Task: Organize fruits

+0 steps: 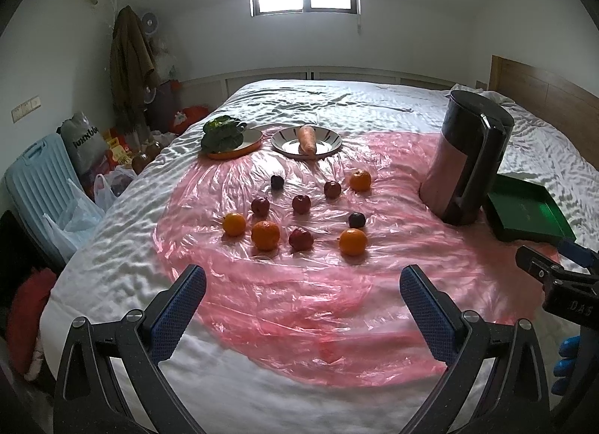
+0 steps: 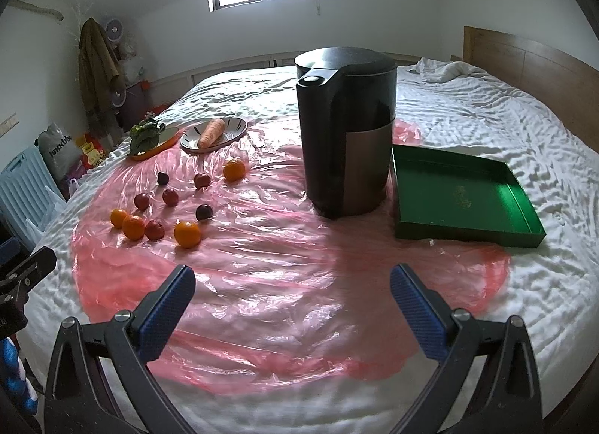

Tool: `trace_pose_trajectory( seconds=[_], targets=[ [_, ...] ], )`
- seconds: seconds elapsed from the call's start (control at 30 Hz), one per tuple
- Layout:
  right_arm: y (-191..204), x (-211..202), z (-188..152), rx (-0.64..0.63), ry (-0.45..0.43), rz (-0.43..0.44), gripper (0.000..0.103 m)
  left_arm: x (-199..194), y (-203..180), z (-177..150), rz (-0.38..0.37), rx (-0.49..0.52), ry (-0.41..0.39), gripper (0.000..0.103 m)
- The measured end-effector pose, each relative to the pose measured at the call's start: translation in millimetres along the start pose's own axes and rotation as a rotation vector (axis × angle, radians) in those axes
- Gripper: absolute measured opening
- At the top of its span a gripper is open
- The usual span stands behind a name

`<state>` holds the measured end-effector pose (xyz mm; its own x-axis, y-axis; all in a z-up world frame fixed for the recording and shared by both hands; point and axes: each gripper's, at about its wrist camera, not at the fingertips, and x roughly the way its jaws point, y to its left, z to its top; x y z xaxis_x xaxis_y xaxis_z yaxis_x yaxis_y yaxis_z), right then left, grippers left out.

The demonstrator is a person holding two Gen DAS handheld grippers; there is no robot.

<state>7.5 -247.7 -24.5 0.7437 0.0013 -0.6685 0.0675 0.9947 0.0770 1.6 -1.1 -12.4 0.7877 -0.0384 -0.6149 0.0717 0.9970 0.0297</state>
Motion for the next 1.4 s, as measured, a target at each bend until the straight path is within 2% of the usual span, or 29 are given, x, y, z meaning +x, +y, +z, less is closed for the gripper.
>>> trace_pose_trajectory(
  seconds=[0.57,0.97,1.4],
  targets=[
    [-2.2,-0.6,-1.8,0.003,0.000,-0.011,0.103,-1.8,-1.7,0.5,-0.006,-0.003,-0.012,0.102],
    [-0.2,-2.5,-2.5,0.002,-0.014,-0.021,0.103,3.2,3.4,0.5,-0.023,-0.044,-0.007,0.102],
    [4.8,3.8,3.9,0.010,-0.054,-0.010,0.103,14.5,-1.9,1.1,0.005,-0.017,-0.025,0.102]
  ],
)
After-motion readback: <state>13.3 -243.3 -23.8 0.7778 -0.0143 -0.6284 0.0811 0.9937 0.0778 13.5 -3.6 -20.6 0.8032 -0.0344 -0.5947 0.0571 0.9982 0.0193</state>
